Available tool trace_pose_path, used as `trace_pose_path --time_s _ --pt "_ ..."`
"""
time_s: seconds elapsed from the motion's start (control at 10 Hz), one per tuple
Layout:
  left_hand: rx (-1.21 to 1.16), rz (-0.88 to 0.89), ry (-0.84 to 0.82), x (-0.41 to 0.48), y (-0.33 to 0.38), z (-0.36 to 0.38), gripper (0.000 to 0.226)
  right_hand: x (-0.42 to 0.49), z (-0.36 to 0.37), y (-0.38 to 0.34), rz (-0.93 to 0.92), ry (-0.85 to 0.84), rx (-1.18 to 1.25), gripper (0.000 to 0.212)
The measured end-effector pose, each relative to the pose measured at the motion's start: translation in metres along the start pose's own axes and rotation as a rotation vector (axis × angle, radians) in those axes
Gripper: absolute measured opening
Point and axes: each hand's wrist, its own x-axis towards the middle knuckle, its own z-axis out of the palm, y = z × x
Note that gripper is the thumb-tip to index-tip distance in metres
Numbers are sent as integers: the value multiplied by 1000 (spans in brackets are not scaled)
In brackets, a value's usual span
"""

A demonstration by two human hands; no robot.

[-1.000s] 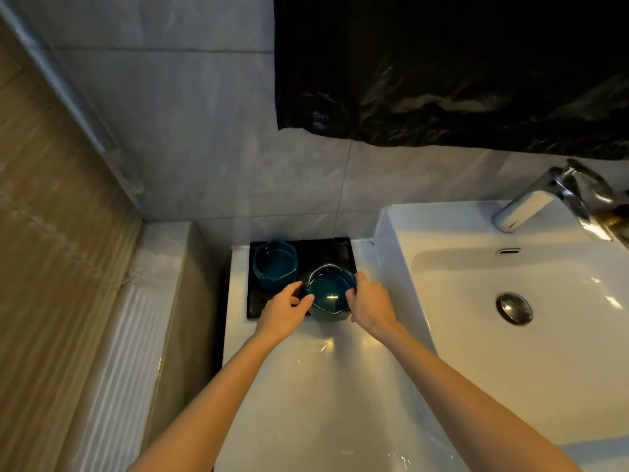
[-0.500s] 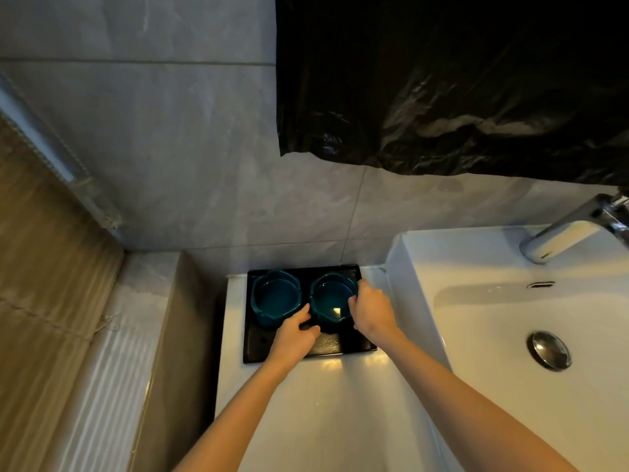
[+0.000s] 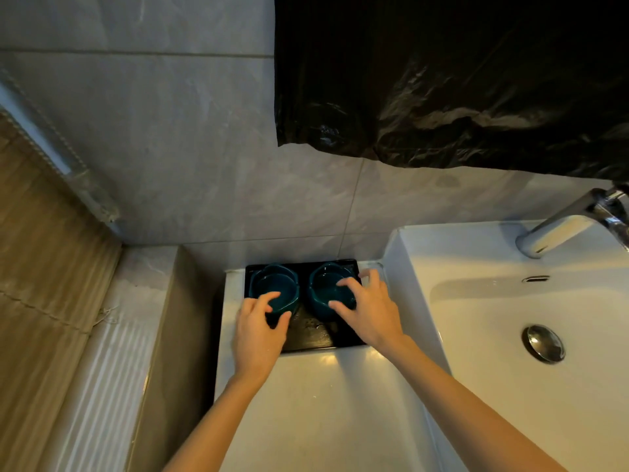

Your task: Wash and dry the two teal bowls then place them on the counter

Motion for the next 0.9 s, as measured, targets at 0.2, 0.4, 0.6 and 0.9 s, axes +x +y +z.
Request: trace_pose_path --time_s 0.2,0.4,0.6,0.9 --pt "106 -89 -54 6 -26 -5 47 -4 22 2 8 -29 137 27" --pt "71 -62 30 13 -24 4 31 0 24 -6 11 -4 147 30" --pt "66 -98 40 14 -17 8 33 9 23 -9 31 -21 163 34" --pt "99 -75 -35 12 -10 -7 53 3 14 -13 17 -39 97 45"
